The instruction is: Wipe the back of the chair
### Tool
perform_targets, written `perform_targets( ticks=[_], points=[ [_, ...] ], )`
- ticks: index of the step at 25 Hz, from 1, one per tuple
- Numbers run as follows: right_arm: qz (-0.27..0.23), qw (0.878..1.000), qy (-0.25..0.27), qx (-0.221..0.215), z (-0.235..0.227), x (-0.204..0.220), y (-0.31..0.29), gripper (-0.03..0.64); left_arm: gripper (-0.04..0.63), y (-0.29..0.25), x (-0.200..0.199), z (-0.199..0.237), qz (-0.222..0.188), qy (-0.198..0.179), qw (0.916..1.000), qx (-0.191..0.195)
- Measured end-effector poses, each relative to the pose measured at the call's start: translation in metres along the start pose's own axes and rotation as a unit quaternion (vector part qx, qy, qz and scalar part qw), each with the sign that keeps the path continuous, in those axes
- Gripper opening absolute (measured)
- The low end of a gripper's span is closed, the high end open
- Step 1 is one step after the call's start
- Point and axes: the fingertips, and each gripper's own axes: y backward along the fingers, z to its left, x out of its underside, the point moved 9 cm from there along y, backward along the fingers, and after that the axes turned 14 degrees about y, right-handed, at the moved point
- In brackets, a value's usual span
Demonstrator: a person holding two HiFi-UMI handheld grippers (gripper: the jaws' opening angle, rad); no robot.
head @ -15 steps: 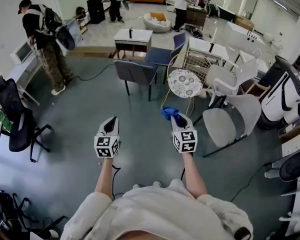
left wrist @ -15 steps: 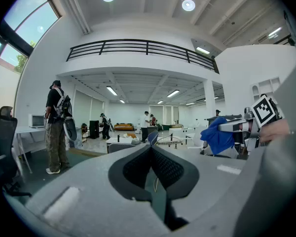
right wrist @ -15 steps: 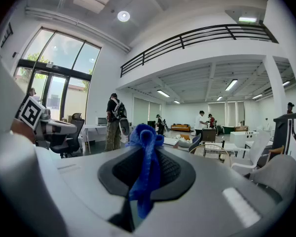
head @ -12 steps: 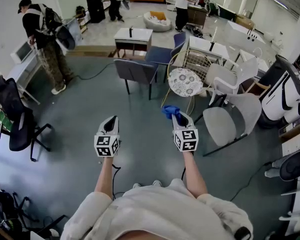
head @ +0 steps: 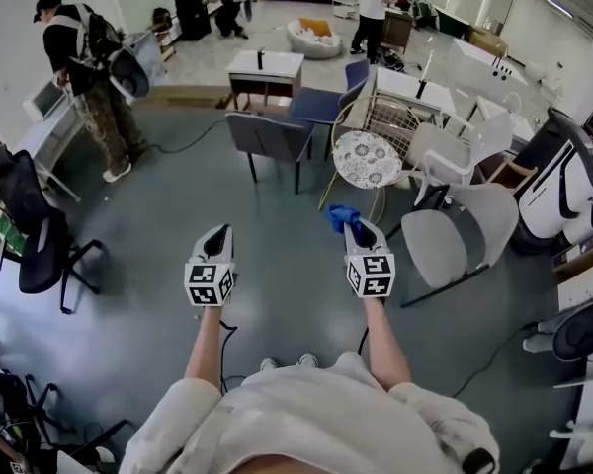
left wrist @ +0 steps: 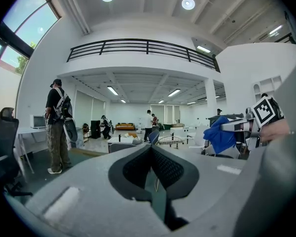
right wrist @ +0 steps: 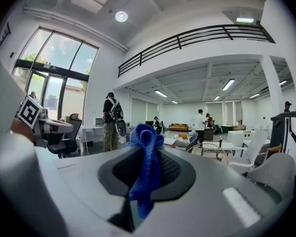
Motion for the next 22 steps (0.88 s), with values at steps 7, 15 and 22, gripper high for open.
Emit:
perform_targets(
  ticks=[7,15,22],
  points=[
    [0.002,1.0,-0.003,-0.017,-0.018,0.01,-0.003,0.055,0.005,-0.014,0.006,-0.018,0.001,0.001,1.0,-0.008],
    [-0.006,1.0,0.001,-0.023,-0.04,0.018,-0.008,0.055,0.005,-0.028,0.014,-0.039,0.001,0.001,0.9999,-0.013],
    [-0.001,0.999,0.001,-0.037,-0.045,0.031,-0.016,0.055,0.005,-0.039,0.025,-0.043,0.007,0.005,0.9997,-0.02]
  ],
)
